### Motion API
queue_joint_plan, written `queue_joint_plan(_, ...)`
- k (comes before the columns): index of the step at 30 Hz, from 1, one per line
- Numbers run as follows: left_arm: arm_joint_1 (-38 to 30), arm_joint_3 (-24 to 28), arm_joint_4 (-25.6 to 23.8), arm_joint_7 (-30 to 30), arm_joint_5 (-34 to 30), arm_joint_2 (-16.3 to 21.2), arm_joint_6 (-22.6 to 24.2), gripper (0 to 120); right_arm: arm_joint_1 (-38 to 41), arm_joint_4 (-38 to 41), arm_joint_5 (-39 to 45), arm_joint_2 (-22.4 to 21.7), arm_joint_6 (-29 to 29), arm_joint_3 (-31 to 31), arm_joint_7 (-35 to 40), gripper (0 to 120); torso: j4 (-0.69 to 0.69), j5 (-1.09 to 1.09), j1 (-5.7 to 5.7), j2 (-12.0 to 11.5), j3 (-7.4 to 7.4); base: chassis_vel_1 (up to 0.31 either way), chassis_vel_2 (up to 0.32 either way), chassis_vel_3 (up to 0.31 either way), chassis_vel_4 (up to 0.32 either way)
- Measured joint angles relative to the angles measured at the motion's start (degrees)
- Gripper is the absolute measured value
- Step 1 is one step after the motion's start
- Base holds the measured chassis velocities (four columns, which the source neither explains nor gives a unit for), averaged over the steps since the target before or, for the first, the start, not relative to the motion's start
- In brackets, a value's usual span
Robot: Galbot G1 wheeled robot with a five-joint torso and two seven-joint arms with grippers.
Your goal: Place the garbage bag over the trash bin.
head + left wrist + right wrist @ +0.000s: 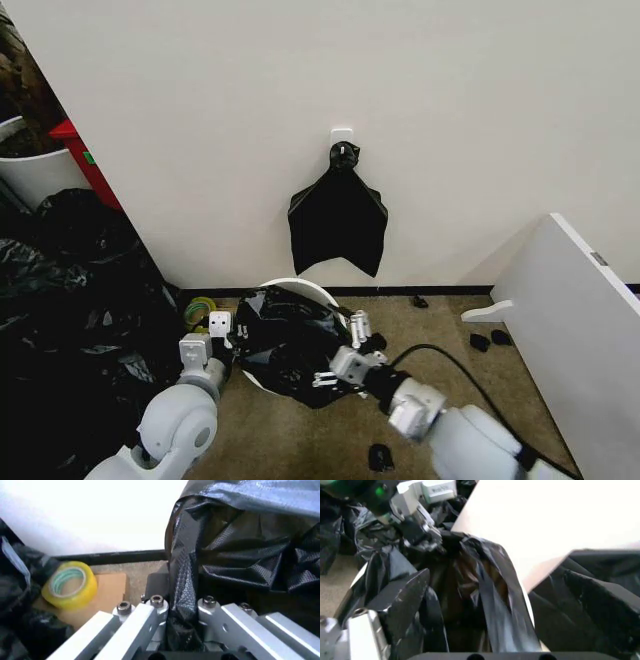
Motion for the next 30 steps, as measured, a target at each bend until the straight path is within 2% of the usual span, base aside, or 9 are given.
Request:
queue_joint_plan(5,1.5,-0.2,-0.6,1.7,3.0,0.3,-0.4,3,3.1,-2.7,-2.1,1.5,-0.2,-2.9,0.7,79,0.00,0.00,0.00,0.0,0.00,0.000,0.000,0.000,0.000)
queue_joint_plan(6,1.5,-0.2,-0.6,1.7,3.0,0.3,-0.4,3,3.1,-2.7,-2.1,1.5,-0.2,-2.9,0.7,79,0.00,0.00,0.00,0.0,0.00,0.000,0.000,0.000,0.000)
queue_joint_plan(10,2.7,-0.6,-0.9,2.6,5.6,0.3,-1.4,3,4.5,-4.5,-2.1,1.8,-1.0,-4.4,1.2,58,0.01,0.00,0.00,0.0,0.00,0.000,0.000,0.000,0.000)
queue_joint_plan(15,3.1,-0.6,-1.4,2.8,5.8,0.3,-1.5,3,4.7,-5.7,-2.0,1.8,-1.6,-5.0,1.2,45,0.00,0.00,0.00,0.0,0.00,0.000,0.000,0.000,0.000)
queue_joint_plan(16,3.2,-0.7,-1.7,2.8,5.8,0.3,-1.6,3,4.6,-6.0,-1.9,1.8,-2.0,-5.0,1.2,38,-0.01,0.00,0.00,0.0,-0.01,0.000,0.000,0.000,0.000)
queue_joint_plan(19,3.3,-0.9,-1.9,2.9,5.8,0.3,-1.7,3,4.4,-6.1,-1.1,1.7,-2.7,-4.7,0.9,26,0.00,0.00,0.00,0.0,0.00,0.000,0.000,0.000,0.000)
queue_joint_plan(20,3.3,-0.9,-1.9,2.9,5.8,0.3,-1.7,3,4.4,-6.1,-1.1,1.7,-2.7,-4.7,0.9,26,0.00,0.00,0.00,0.0,0.00,0.000,0.000,0.000,0.000)
queue_joint_plan(26,4.0,-1.2,-2.5,3.4,6.2,0.4,-2.4,3,4.3,-5.6,-0.4,0.8,-2.9,-3.9,0.4,1,0.00,0.00,0.00,0.0,0.00,0.000,0.000,0.000,0.000)
queue_joint_plan(30,4.8,-1.7,-3.0,4.2,6.8,0.7,-3.2,3,4.0,-5.1,0.3,0.5,-2.6,-3.2,0.4,0,0.00,0.00,0.00,0.0,-0.01,0.000,0.000,0.000,0.000)
